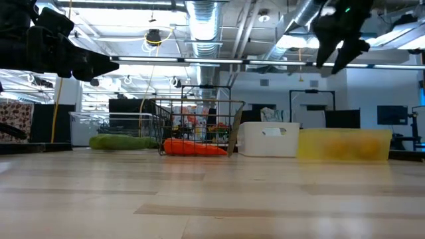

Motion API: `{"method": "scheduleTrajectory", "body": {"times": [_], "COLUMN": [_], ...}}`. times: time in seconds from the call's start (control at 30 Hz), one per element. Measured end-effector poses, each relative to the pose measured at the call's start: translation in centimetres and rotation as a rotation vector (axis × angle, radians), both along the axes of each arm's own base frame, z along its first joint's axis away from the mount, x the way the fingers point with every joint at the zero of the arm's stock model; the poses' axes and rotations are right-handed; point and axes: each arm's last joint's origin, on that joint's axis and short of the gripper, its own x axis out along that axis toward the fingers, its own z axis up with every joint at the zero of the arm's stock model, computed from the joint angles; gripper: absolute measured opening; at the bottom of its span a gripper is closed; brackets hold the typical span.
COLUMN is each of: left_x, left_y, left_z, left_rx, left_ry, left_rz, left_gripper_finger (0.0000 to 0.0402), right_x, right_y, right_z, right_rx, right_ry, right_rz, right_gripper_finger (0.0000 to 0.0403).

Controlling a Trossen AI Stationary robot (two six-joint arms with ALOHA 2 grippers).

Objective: Sort produce into baskets
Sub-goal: Return to Home Position

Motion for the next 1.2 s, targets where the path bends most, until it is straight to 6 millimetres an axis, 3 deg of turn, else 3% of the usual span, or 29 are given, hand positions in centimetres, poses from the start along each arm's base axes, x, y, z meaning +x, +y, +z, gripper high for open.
{"method": "scheduleTrajectory", "body": {"times": [0.17, 0.37, 0.63, 1.0, 1.2], "left_x": [0.0, 0.0, 0.0, 0.0, 0.0], "left_y": [0.0, 0.0, 0.0, 0.0, 0.0], "left_z": [0.0, 0.0, 0.0, 0.0, 0.0], "left_rx": [0.0, 0.0, 0.0, 0.0, 0.0], "left_ry": [0.0, 0.0, 0.0, 0.0, 0.0], "left_rz": [0.0, 0.0, 0.0, 0.0, 0.0], "left_gripper_finger": [0.0277, 0.0277, 0.0277, 0.0277, 0.0277], "right_x": [-1.4, -2.1, -1.6, -2.9, -4.1], "right_y": [3.3, 5.9, 7.8, 8.6, 9.0], "right_z": [-1.8, -4.7, -7.2, -11.6, -13.3], "right_rx": [-0.09, -0.117, -0.196, -0.236, -0.266], "right_ry": [-0.23, -0.469, -0.639, -0.734, -0.792], "right_rz": [0.093, 0.21, 0.401, 0.428, 0.473], "right_gripper_finger": [0.0334, 0.0278, 0.0194, 0.002, 0.0043]}}
